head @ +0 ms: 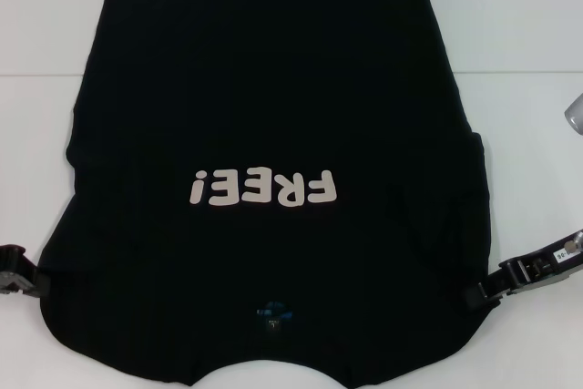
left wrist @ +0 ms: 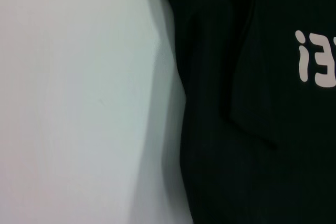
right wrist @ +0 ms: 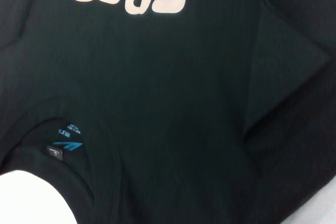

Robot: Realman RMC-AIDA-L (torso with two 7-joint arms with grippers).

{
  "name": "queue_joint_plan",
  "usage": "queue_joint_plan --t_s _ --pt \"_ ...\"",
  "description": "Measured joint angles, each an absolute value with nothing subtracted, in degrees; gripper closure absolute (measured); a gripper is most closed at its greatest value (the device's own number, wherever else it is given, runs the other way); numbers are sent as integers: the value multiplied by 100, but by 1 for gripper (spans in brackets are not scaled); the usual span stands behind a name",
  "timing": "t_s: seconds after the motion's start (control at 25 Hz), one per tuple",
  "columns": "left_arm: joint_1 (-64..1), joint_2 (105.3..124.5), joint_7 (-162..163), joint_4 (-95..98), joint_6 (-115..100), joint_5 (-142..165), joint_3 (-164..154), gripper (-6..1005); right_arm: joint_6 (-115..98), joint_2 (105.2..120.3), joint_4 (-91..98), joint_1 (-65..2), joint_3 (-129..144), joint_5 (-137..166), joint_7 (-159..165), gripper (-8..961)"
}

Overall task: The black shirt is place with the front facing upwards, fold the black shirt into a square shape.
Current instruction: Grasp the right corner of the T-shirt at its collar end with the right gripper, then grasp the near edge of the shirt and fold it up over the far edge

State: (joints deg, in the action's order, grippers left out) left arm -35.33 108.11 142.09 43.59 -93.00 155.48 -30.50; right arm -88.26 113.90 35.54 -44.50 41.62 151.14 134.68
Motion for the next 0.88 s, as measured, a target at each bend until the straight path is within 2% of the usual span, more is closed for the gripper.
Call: queue_joint_plan --t_s 0.28,0.48,0.64,0.88 --pt "-3533 10811 14198 4359 -9299 15548 -3050 979 -8823 11390 3559 -4472 4193 15123 13488 803" --pt "-3536 10805 14193 4357 -9319 15548 -3050 980 -8854 11391 3560 -4497 4210 15126 13488 901" --pt "-3571 10776 14149 4328 -9466 15548 -3050 980 -8998 11364 3560 -4522 4210 15125 13452 901" --pt "-3778 10506 13857 3894 -10115 15602 -3098 980 -9612 11181 3573 -4548 4210 15125 13143 901"
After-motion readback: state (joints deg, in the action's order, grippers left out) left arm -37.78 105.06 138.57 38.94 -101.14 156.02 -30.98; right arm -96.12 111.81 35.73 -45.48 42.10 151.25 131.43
